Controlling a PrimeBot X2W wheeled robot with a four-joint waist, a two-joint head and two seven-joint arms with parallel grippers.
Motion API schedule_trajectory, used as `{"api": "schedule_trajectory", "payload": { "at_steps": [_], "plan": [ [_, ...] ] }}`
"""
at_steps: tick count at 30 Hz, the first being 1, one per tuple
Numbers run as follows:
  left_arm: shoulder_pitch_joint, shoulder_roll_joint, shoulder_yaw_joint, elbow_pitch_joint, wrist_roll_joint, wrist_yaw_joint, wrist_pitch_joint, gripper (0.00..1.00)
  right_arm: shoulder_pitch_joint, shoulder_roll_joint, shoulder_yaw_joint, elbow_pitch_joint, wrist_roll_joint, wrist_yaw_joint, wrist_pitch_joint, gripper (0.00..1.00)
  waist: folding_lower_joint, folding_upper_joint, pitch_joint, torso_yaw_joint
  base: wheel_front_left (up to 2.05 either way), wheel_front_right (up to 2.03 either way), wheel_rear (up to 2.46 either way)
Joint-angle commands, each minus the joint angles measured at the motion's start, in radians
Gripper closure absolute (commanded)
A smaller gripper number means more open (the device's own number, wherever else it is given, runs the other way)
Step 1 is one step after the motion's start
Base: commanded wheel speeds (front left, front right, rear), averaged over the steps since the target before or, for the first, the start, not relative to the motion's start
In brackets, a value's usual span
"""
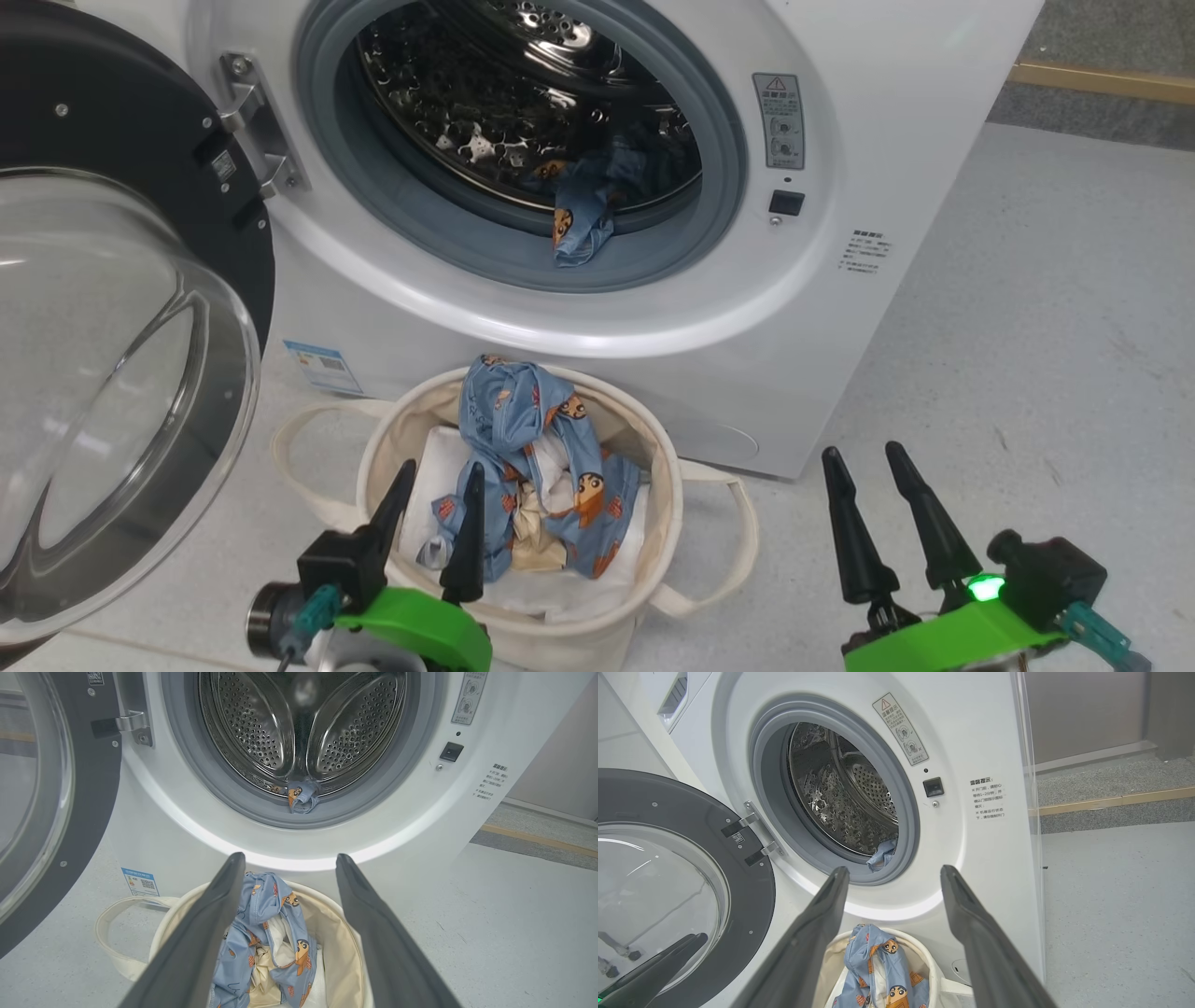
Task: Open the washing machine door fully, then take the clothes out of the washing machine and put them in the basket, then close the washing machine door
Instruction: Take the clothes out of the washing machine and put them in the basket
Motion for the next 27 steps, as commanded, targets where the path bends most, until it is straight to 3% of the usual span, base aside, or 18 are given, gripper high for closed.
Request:
{"api": "schedule_trajectory", "payload": {
  "at_steps": [1, 8, 14, 22, 27],
  "plan": [
    [-0.012, 0.004, 0.031, -0.036, -0.005, 0.003, -0.005, 0.00, -0.004, -0.004, 0.027, -0.033, 0.003, 0.008, -0.012, 0.00, 0.0001, -0.0001, 0.003, -0.002, 0.00, 0.00, 0.00],
    [-0.072, 0.004, 0.048, -0.037, 0.015, 0.001, -0.005, 0.00, -0.031, -0.004, 0.034, -0.049, 0.003, 0.008, -0.012, 0.00, 0.0001, -0.0001, 0.058, -0.017, 0.00, 0.00, 0.00],
    [-0.231, 0.023, 0.066, 0.028, 0.021, -0.009, 0.001, 0.00, -0.077, -0.004, 0.037, -0.066, 0.009, 0.008, -0.012, 0.00, 0.0001, -0.0001, 0.176, -0.056, 0.00, 0.00, 0.00],
    [-0.535, 0.097, 0.068, 0.121, 0.057, -0.022, 0.107, 0.00, -0.166, -0.004, 0.056, -0.085, 0.039, 0.008, -0.012, 0.00, 0.0001, -0.0001, 0.370, -0.139, 0.00, 0.00, 0.00],
    [-0.699, 0.114, 0.106, 0.161, 0.010, -0.035, 0.217, 0.00, -0.220, -0.004, 0.073, -0.084, 0.075, 0.008, -0.012, 0.00, 0.0001, -0.0001, 0.453, -0.192, 0.00, 0.00, 0.00]
  ]
}}
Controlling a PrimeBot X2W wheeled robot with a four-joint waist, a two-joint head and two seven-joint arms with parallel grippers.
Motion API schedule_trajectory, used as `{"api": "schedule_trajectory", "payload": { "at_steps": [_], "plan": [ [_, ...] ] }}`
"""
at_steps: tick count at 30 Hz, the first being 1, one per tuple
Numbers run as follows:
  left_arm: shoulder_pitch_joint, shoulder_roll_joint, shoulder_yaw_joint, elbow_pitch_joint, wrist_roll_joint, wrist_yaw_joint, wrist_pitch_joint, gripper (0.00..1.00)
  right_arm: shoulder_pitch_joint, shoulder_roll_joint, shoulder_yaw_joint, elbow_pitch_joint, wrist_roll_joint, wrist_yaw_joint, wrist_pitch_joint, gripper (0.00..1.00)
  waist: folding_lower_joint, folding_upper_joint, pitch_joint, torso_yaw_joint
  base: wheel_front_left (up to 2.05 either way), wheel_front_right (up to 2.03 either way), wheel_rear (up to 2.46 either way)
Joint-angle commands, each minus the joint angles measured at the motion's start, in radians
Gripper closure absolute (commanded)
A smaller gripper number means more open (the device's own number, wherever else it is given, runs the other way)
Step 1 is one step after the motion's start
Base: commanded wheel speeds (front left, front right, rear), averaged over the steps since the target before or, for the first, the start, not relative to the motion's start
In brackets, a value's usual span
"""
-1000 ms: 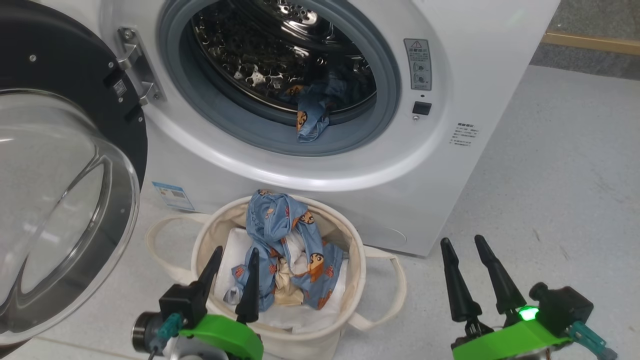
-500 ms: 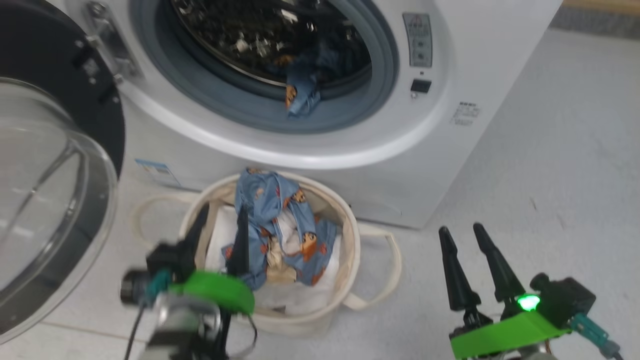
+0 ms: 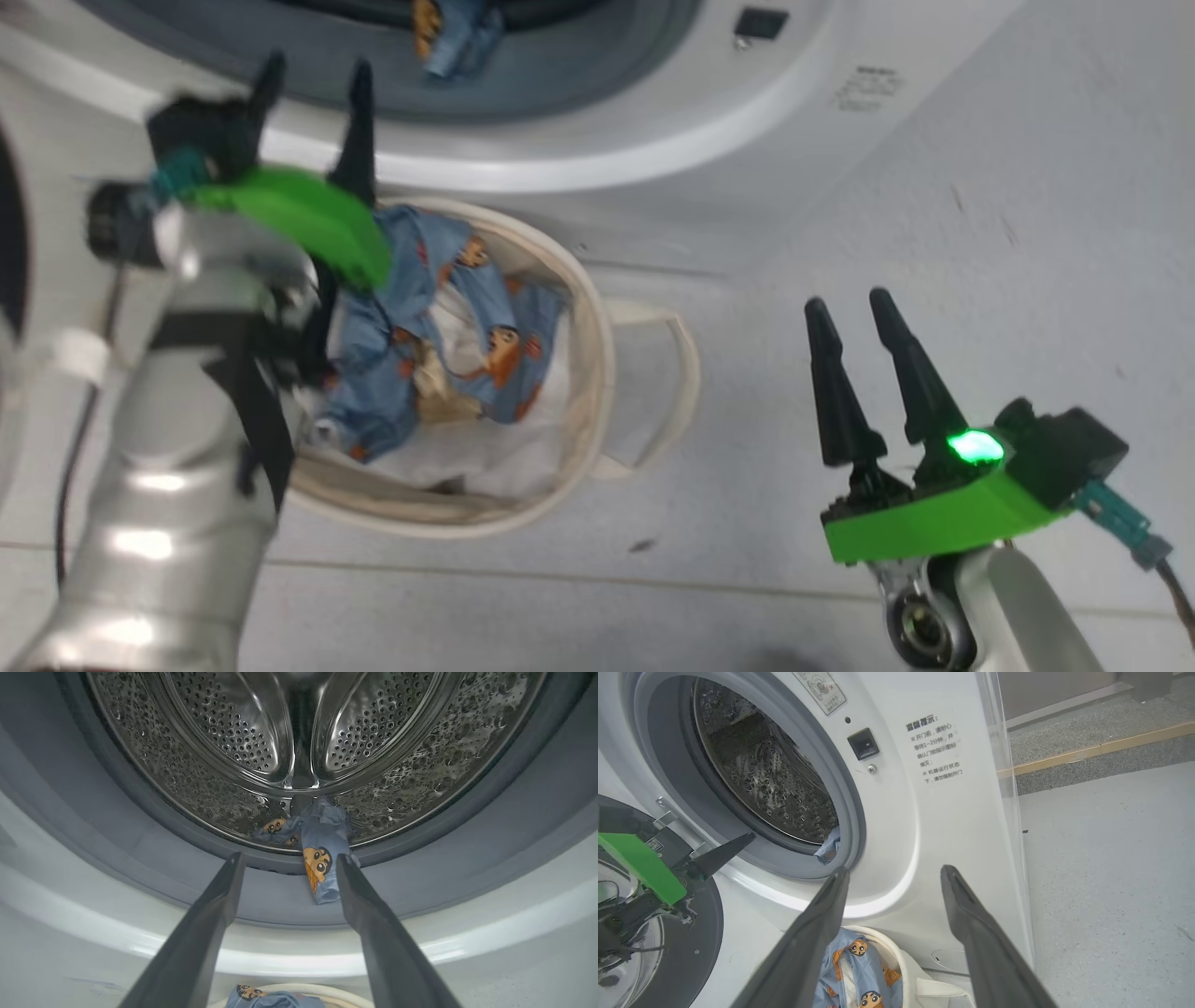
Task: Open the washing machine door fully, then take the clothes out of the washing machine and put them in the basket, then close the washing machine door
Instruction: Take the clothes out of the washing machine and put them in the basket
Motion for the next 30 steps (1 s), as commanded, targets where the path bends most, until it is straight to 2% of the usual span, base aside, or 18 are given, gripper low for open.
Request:
{"api": "schedule_trajectory", "payload": {
  "at_steps": [1, 7, 15, 25, 30],
  "plan": [
    [-0.060, 0.035, 0.037, -0.022, -0.014, -0.004, 0.019, 0.00, -0.014, -0.004, 0.025, -0.035, 0.015, 0.008, -0.012, 0.00, 0.0000, 0.0000, 0.078, -0.067, 0.00, 0.00, 0.00],
    [-0.213, 0.031, 0.046, 0.061, -0.052, -0.029, 0.106, 0.00, -0.050, -0.004, 0.034, -0.041, 0.051, 0.008, -0.012, 0.00, 0.0000, 0.0000, 0.115, -0.112, 0.00, 0.00, 0.00],
    [-0.334, -0.011, 0.003, 0.208, -0.044, -0.038, 0.128, 0.00, -0.055, -0.004, 0.038, -0.039, 0.056, 0.008, -0.012, 0.00, 0.0000, 0.0000, 0.130, -0.141, 0.00, 0.00, 0.00],
    [-0.451, -0.007, -0.073, 0.399, 0.059, 0.062, 0.103, 0.00, -0.075, -0.004, 0.056, -0.045, 0.065, 0.008, -0.012, 0.00, 0.0000, 0.0000, 0.172, -0.168, 0.00, 0.00, 0.00],
    [-0.494, -0.005, -0.089, 0.482, 0.072, 0.078, 0.076, 0.00, -0.082, -0.004, 0.066, -0.047, 0.069, 0.008, -0.012, 0.00, 0.0000, 0.0000, 0.189, -0.182, 0.00, 0.00, 0.00]
  ]
}}
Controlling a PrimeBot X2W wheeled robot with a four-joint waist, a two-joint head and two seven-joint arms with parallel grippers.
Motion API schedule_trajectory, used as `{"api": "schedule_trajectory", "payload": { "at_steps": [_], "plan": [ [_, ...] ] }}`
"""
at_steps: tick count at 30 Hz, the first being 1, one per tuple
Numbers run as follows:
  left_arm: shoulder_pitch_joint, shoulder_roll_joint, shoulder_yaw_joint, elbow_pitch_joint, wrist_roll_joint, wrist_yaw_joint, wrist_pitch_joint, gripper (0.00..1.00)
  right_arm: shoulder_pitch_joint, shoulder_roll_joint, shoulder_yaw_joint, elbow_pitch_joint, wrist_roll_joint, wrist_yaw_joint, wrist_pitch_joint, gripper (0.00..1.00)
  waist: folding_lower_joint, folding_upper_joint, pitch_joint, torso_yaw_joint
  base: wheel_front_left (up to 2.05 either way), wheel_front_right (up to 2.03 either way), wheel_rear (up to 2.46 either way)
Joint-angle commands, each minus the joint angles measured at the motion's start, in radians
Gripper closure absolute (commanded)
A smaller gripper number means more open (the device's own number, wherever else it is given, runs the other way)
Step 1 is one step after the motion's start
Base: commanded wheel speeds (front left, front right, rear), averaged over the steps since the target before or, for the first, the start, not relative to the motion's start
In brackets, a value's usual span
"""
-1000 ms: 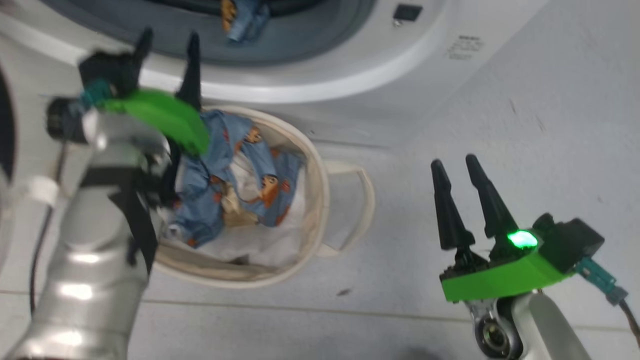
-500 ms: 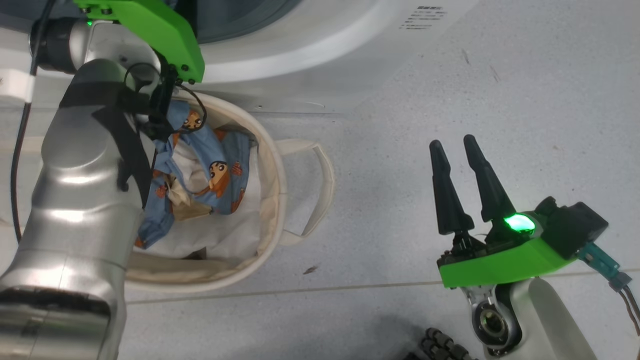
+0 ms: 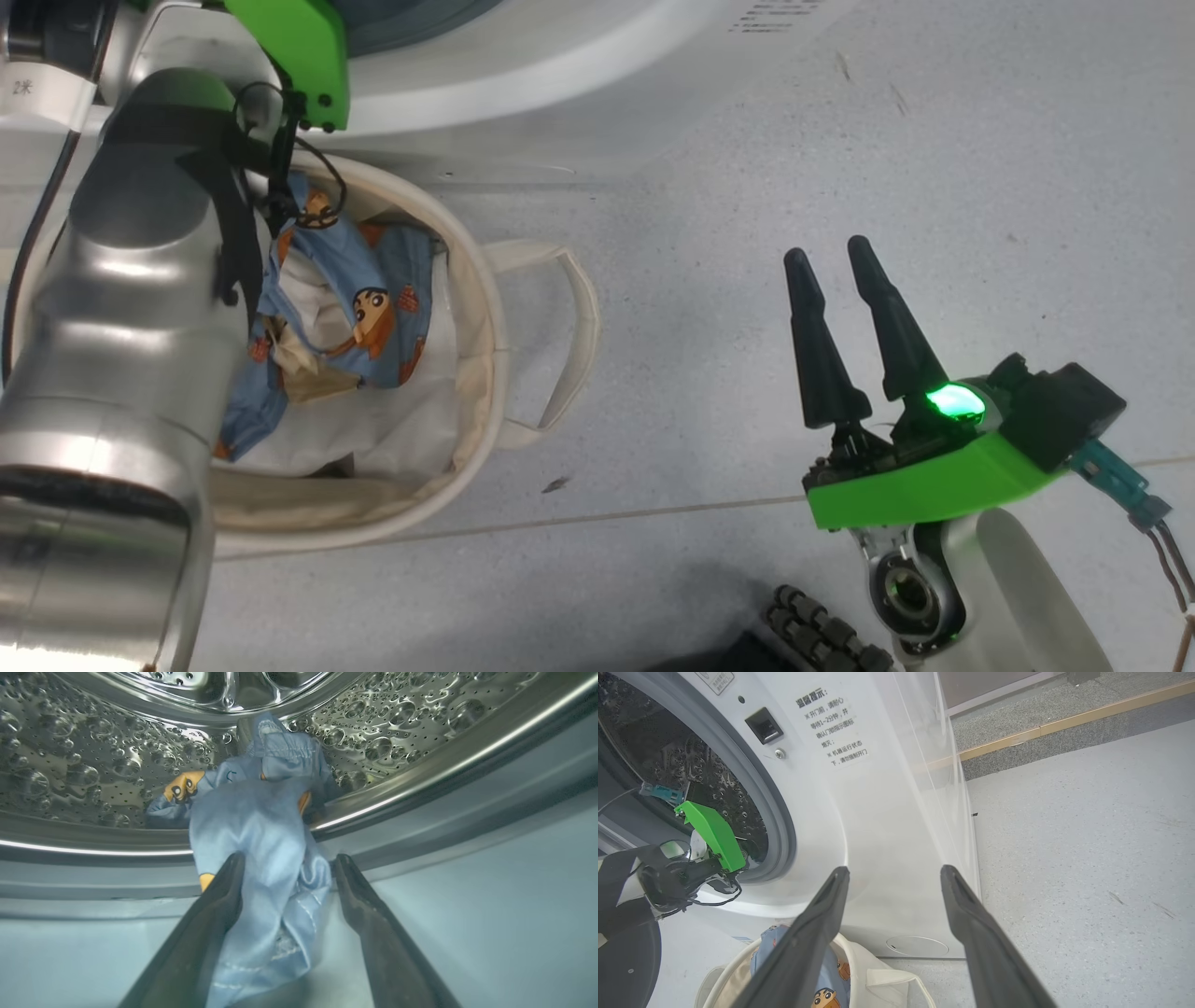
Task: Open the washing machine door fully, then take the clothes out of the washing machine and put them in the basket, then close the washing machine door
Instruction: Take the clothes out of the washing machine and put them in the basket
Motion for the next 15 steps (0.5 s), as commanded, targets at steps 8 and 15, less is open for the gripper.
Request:
{"api": "schedule_trajectory", "payload": {
  "at_steps": [8, 15],
  "plan": [
    [-0.089, 0.040, -0.011, 0.068, 0.020, 0.035, -0.035, 1.00, -0.002, -0.004, 0.022, -0.036, 0.005, 0.008, -0.012, 0.00, 0.0000, 0.0000, 0.009, -0.011, 0.00, 0.00, 0.00],
    [-0.104, 0.041, -0.029, 0.089, 0.025, 0.037, -0.134, 1.00, 0.003, -0.004, 0.022, -0.032, -0.007, 0.008, -0.012, 0.00, 0.0000, 0.0000, -0.010, 0.006, 0.00, 0.00, 0.00]
  ]
}}
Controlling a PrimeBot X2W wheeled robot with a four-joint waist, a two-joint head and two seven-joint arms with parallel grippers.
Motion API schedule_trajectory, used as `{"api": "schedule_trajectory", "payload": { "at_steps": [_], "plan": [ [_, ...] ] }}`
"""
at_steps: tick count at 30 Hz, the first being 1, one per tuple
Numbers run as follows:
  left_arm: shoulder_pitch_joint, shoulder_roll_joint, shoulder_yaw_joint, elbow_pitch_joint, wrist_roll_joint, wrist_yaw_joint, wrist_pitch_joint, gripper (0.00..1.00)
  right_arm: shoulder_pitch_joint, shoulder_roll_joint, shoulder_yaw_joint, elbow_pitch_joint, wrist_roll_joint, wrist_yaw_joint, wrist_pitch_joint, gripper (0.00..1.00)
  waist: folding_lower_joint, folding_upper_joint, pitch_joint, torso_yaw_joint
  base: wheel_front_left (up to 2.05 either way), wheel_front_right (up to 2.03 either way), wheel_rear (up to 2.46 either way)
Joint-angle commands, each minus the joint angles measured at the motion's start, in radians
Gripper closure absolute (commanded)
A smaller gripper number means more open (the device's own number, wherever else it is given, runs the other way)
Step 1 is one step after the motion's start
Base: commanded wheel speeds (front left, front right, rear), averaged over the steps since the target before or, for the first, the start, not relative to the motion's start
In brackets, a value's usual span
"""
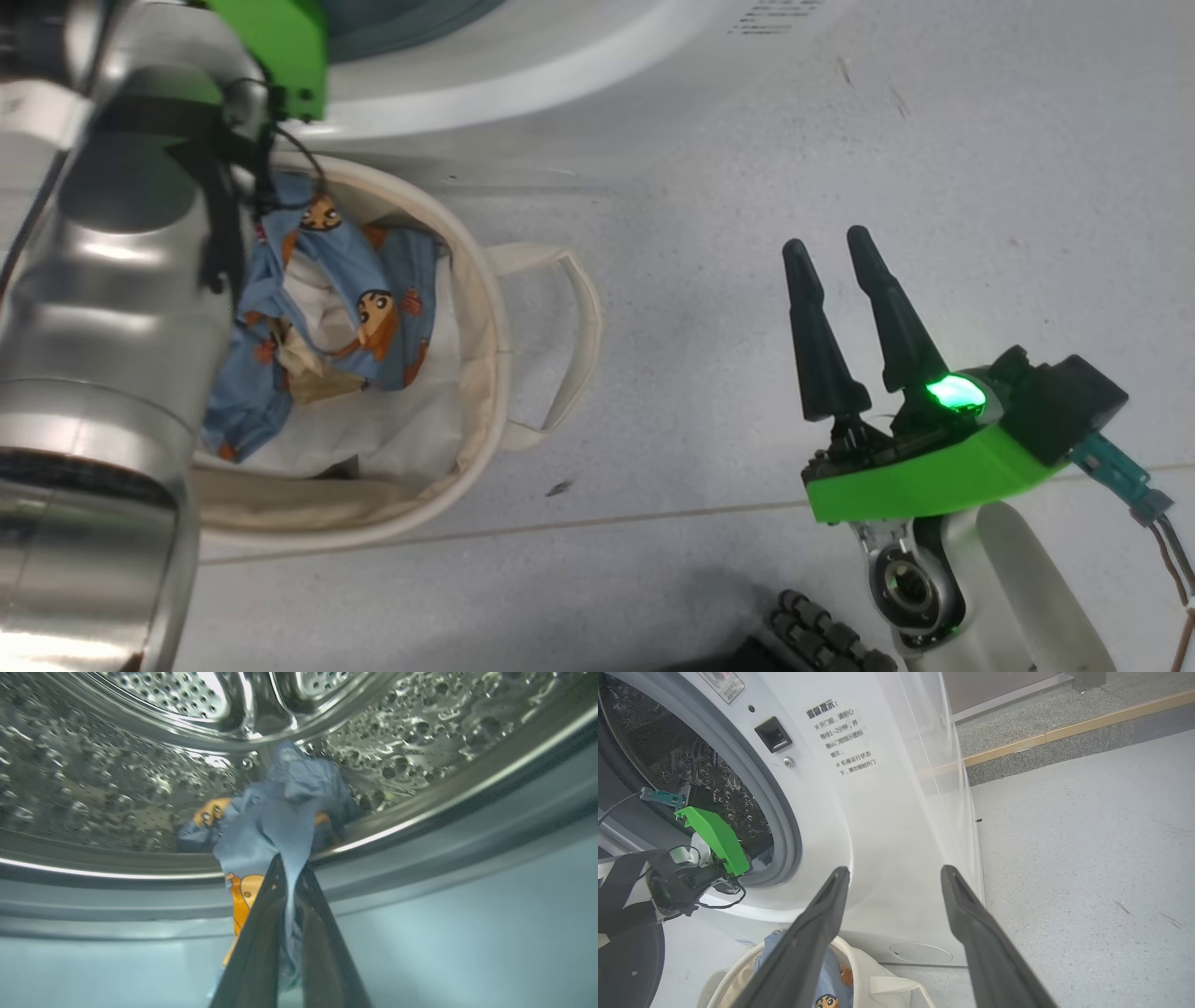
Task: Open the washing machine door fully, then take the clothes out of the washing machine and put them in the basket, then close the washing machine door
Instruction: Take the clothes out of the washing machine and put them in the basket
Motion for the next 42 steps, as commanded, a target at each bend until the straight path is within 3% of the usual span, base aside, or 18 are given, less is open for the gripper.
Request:
{"api": "schedule_trajectory", "payload": {
  "at_steps": [1, 6, 13, 20, 35, 38, 42],
  "plan": [
    [-0.051, 0.045, 0.007, -0.025, 0.013, 0.013, -0.052, 1.00, 0.018, -0.004, 0.019, -0.028, -0.008, 0.008, -0.012, 0.00, -0.0001, 0.0000, -0.014, 0.011, 0.00, 0.00, 0.00],
    [-0.037, 0.023, 0.013, -0.038, -0.009, -0.002, -0.151, 1.00, 0.027, -0.004, 0.016, -0.018, -0.034, 0.008, -0.012, 0.00, -0.0001, 0.0000, -0.056, 0.042, 0.00, 0.00, 0.00],
    [0.013, 0.008, 0.033, -0.127, -0.039, -0.022, -0.188, 1.00, 0.048, -0.004, 0.010, -0.007, -0.066, 0.008, -0.012, 0.00, -0.0001, 0.0000, -0.130, 0.087, 0.00, 0.00, 0.00],
    [0.182, 0.016, 0.090, -0.403, -0.050, -0.029, -0.189, 1.00, 0.084, -0.004, -0.003, 0.012, -0.089, 0.008, -0.012, 0.00, -0.0001, 0.0000, -0.223, 0.127, 0.00, 0.00, 0.00],
    [0.661, -0.020, 0.276, -1.052, -0.033, -0.096, -0.189, 1.00, 0.195, -0.004, -0.075, 0.040, -0.136, 0.008, -0.012, 0.00, -0.0001, 0.0000, -0.473, 0.189, 0.00, 0.00, 0.00],
    [0.725, -0.030, 0.288, -1.200, -0.028, -0.104, -0.189, 1.00, 0.215, -0.004, -0.080, 0.041, -0.144, 0.008, -0.012, 0.00, -0.0001, 0.0000, -0.504, 0.207, 0.00, 0.00, 0.00],
    [0.796, -0.034, 0.233, -1.396, 0.045, -0.113, -0.189, 1.00, 0.237, -0.004, -0.082, 0.043, -0.151, 0.008, -0.012, 0.00, -0.0001, 0.0000, -0.530, 0.233, 0.00, 0.00, 0.00]
  ]
}}
